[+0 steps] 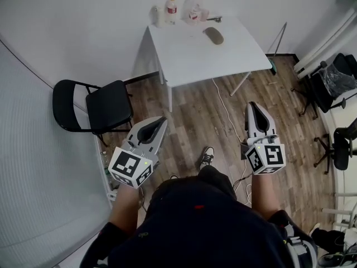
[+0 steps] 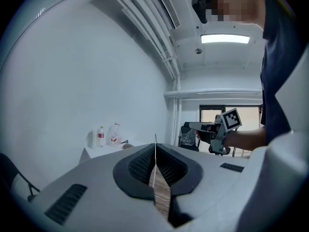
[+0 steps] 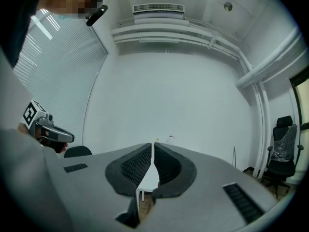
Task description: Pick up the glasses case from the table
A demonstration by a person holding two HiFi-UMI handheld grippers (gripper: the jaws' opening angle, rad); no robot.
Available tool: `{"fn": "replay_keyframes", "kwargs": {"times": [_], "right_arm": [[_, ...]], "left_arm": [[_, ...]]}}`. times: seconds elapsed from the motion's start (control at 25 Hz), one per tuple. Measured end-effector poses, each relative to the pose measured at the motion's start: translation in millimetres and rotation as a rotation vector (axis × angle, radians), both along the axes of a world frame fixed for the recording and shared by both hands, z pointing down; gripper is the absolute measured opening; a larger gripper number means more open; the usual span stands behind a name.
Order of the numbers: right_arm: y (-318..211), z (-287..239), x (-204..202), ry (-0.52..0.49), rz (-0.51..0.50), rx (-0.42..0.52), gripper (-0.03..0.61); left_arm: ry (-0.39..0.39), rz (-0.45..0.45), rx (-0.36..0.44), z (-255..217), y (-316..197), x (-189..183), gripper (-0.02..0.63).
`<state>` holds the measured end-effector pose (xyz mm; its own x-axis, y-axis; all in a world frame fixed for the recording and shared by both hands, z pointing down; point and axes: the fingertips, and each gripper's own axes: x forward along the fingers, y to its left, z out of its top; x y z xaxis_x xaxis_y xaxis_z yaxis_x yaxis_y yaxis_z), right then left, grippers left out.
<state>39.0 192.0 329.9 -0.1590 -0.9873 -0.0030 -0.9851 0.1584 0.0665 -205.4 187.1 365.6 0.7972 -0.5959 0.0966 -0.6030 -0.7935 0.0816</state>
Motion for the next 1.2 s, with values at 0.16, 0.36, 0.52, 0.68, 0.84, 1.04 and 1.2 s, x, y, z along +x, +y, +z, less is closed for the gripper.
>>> {"fn": "replay_keyframes", "kwargs": {"times": [0.16, 0.36, 0.52, 0.68, 0.84, 1.04, 1.2], "right_arm": [[-20.2, 11.7, -2.4, -0.008, -0.02, -0.024, 0.034], [-58.1, 18.6, 4.0, -0.021, -0.05, -0.027, 0.034], [-89.1, 14.7, 18.8, -0.04, -0.081, -0.013, 0.034], [-122.2, 12.1, 47.5, -0.047, -0.111, -0.012, 0.034], [-157.8, 7.7, 86.9, -0.048, -0.138, -0.009, 0.034], [-199.3, 10.6, 133.7, -0.047, -0.185, 0.001, 0.034], [-225.4, 19.9, 161.6, -0.056, -0.209, -0.027, 0.034]], "left_arm": [[0.005, -0.002, -0.002, 2.3, -20.1, 2.5, 0.023], [-0.001, -0.011, -0.008, 6.5, -53.4, 16.1, 0.023], [0.009, -0.03, -0.021, 6.2, -84.4, 35.0, 0.023], [0.015, -0.048, -0.022, -1.5, -115.0, 66.4, 0.023], [0.006, -0.065, -0.012, -12.1, -148.4, 106.8, 0.023], [-0.018, -0.095, -0.017, -11.7, -186.8, 160.5, 0.023], [-0.026, -0.107, -0.033, -8.2, -208.4, 194.2, 0.023]]}}
